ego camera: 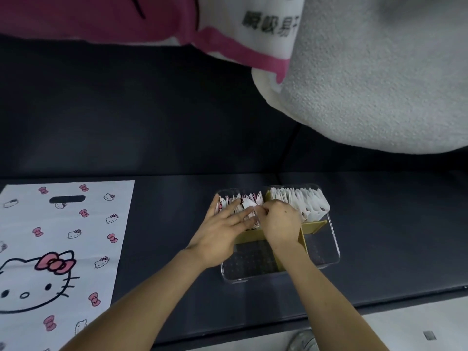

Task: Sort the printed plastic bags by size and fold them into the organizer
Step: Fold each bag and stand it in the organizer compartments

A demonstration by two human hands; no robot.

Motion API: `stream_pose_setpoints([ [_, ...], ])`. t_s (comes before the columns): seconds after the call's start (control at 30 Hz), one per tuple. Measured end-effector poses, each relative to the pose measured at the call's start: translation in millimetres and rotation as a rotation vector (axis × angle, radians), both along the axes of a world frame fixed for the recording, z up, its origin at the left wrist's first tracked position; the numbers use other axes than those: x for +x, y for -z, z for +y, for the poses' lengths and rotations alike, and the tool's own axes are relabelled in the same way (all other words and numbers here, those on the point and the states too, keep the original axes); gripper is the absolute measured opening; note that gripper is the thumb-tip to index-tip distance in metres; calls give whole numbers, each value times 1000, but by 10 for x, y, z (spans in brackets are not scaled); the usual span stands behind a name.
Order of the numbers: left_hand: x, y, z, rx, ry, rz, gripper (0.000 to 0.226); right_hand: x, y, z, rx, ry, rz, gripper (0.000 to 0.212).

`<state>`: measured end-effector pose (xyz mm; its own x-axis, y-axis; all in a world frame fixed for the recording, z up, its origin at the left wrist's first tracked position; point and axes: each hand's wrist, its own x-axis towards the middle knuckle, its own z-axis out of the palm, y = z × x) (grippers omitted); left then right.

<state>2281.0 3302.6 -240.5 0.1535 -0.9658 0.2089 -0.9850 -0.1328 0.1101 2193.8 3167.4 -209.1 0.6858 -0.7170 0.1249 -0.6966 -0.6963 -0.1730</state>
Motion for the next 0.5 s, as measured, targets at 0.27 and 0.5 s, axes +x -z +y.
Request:
stream_pose_setpoints([
  [0.27, 98, -68, 732, -293, -235, 164, 31, -160, -103, 288, -173, 10, -316, 29],
  [0.5, 323, 369, 2470, -23, -707, 221, 52, 59, 145, 1660, 108, -446, -361, 41],
])
